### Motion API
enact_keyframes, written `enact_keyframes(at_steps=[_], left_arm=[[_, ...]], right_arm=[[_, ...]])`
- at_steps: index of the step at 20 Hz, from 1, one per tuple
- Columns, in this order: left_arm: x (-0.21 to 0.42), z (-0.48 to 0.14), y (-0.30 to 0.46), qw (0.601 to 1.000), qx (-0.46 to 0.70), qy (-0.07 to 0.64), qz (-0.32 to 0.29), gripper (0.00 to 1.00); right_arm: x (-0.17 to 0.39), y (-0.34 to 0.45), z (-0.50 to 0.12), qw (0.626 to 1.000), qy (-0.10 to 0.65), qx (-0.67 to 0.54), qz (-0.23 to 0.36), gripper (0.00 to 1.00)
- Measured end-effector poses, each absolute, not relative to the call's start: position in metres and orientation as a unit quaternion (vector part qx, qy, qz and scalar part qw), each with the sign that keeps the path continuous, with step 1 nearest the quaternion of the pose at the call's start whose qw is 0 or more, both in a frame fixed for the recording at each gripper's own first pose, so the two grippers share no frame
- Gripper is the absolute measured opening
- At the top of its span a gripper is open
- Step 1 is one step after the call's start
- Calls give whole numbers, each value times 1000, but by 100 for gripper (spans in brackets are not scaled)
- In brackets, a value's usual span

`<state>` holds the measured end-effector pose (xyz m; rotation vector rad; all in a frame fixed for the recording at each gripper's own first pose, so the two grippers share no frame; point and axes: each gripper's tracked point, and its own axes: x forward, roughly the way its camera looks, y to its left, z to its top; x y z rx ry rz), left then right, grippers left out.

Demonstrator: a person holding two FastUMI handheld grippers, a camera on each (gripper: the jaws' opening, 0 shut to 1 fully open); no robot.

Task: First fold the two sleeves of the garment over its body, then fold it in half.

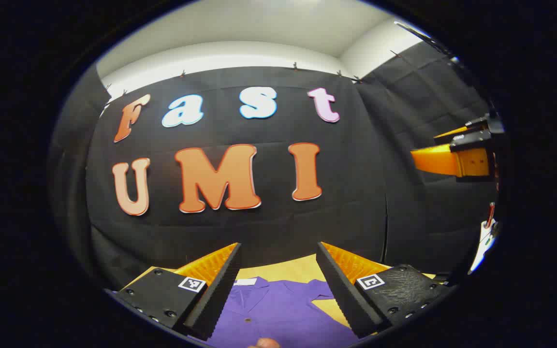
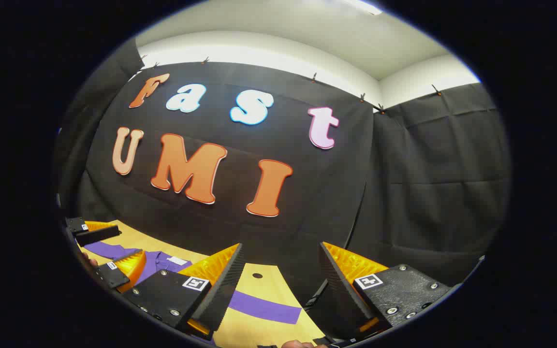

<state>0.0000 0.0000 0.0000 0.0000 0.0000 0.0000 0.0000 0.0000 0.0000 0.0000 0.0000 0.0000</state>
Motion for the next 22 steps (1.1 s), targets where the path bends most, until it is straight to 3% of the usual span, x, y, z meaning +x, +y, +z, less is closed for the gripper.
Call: enact_keyframes(at_steps=[2, 4, 5, 6, 8, 9, 11, 12, 13, 22], left_arm=[[-11, 12, 40, 1000, 1, -1, 15, 97], [-18, 25, 80, 1000, -4, -3, 31, 100], [-22, 29, 98, 999, -4, 0, 39, 100], [-28, 34, 115, 999, -7, 1, 47, 100], [-39, 45, 147, 998, -13, 3, 59, 100], [-46, 52, 162, 998, -12, 2, 66, 98], [-58, 62, 188, 997, -13, 3, 77, 98], [-65, 65, 200, 996, -15, 4, 84, 97], [-71, 69, 211, 996, -17, 5, 91, 100], [-103, 63, 227, 990, -27, 0, 135, 98]], right_arm=[[-9, 23, 15, 1000, -7, -9, 11, 99], [-15, 45, 25, 1000, -12, -8, 25, 89], [-17, 54, 28, 999, -11, -9, 30, 99], [-17, 62, 32, 999, -12, -9, 35, 94], [-20, 78, 39, 999, -14, -4, 47, 99], [-22, 86, 45, 998, -17, -1, 55, 94], [-25, 101, 48, 998, -18, 5, 68, 98], [-27, 107, 47, 997, -15, 7, 76, 94], [-29, 114, 49, 997, -15, 9, 81, 99], [-37, 144, 31, 991, 2, 32, 132, 99]])
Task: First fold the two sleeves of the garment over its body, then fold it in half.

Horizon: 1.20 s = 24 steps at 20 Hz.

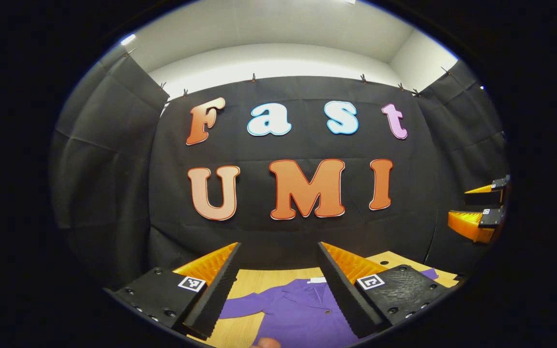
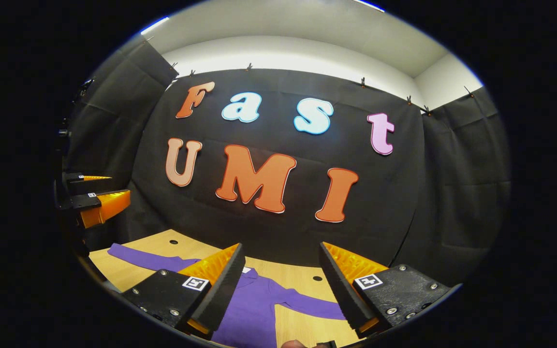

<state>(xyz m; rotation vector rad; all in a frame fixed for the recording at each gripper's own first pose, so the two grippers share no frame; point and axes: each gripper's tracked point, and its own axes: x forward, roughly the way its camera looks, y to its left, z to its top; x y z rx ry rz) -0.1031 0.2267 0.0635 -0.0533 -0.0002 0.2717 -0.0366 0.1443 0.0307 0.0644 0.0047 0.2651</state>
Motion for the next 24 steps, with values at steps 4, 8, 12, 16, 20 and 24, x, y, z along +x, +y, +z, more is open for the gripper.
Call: enact_keyframes(at_steps=[4, 8, 12, 16, 20, 24], left_arm=[[-92, 49, 210, 991, -36, -10, 129, 98], [-66, 37, 189, 991, -38, -10, 126, 98], [-38, 33, 175, 991, -33, -16, 126, 100], [-10, 29, 183, 989, -11, -4, 148, 100], [9, 17, 181, 985, -1, 13, 170, 98], [20, 8, 184, 979, 17, 35, 200, 100]], right_arm=[[-16, 130, -9, 992, 39, 32, 117, 99], [17, 88, -57, 993, 85, 30, 78, 94], [51, 48, -124, 986, 159, 23, 41, 94], [82, 15, -182, 976, 216, 31, 15, 94], [106, -19, -254, 952, 301, 46, -16, 95], [124, -43, -316, 922, 382, 67, -26, 95]])
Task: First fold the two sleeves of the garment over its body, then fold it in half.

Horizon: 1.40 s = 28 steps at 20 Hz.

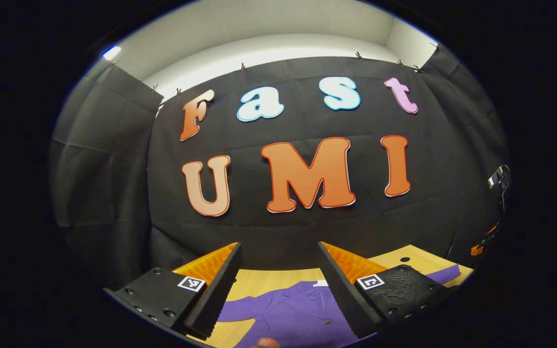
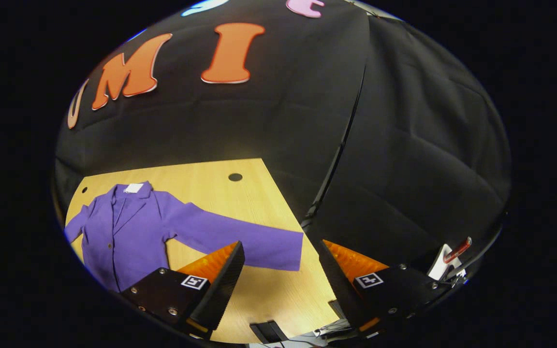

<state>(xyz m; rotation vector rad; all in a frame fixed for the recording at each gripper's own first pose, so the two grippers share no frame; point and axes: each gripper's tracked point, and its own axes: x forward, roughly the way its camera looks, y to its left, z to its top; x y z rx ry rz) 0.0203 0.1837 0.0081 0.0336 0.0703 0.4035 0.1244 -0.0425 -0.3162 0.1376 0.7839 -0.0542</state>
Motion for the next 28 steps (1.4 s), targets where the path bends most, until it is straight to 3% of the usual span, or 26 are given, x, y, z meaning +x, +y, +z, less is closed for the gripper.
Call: enact_keyframes(at_steps=[7, 17, 21, 28], left_arm=[[30, -6, 175, 968, 34, 72, 237, 98], [43, -49, 148, 958, 49, 147, 239, 100], [52, -49, 145, 955, 76, 159, 236, 100], [45, -76, 137, 946, 69, 198, 248, 98]], right_arm=[[149, -48, -400, 851, 507, 139, 11, 95], [171, -42, -491, 750, 632, 188, 39, 93], [173, -45, -513, 723, 664, 189, 27, 91], [173, -42, -532, 707, 693, 143, 2, 84]])
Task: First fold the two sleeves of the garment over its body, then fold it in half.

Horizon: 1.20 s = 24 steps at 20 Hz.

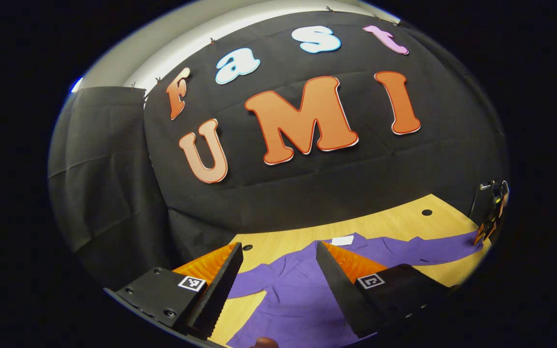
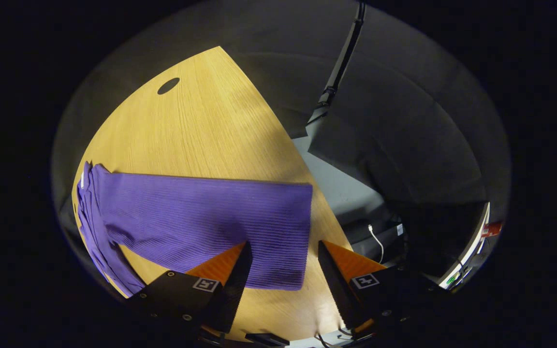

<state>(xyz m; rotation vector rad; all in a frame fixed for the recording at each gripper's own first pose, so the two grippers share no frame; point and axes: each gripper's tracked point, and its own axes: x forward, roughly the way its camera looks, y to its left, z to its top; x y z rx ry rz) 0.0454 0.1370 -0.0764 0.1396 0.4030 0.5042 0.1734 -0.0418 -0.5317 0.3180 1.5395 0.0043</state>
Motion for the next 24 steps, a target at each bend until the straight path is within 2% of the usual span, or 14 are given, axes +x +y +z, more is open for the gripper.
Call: enact_keyframes(at_steps=[1, 2, 3, 4, 8, 11, 14, 19, 20, 24], left_arm=[[45, -79, 139, 945, 61, 200, 252, 98], [44, -82, 138, 943, 55, 203, 256, 98], [45, -84, 139, 943, 51, 205, 259, 98], [45, -85, 140, 942, 49, 207, 260, 98], [50, -84, 146, 945, 48, 199, 255, 100], [57, -81, 155, 948, 49, 195, 246, 98], [59, -80, 169, 952, 47, 185, 240, 100], [60, -93, 200, 961, 29, 176, 212, 98], [59, -95, 208, 963, 29, 173, 206, 100], [50, -100, 242, 967, 25, 167, 192, 98]], right_arm=[[173, -39, -536, 707, 692, 145, 1, 83], [175, -38, -531, 707, 693, 142, 5, 66], [178, -36, -531, 710, 689, 141, 7, 70], [179, -35, -530, 714, 685, 141, 11, 65], [183, -32, -529, 716, 678, 164, 9, 3], [186, -18, -517, 706, 677, 207, 13, 3], [198, -12, -491, 727, 651, 219, 15, 3], [208, 14, -426, 756, 612, 231, 22, 3], [209, 21, -415, 762, 605, 232, 18, 3], [214, 58, -363, 785, 578, 220, 38, 3]])
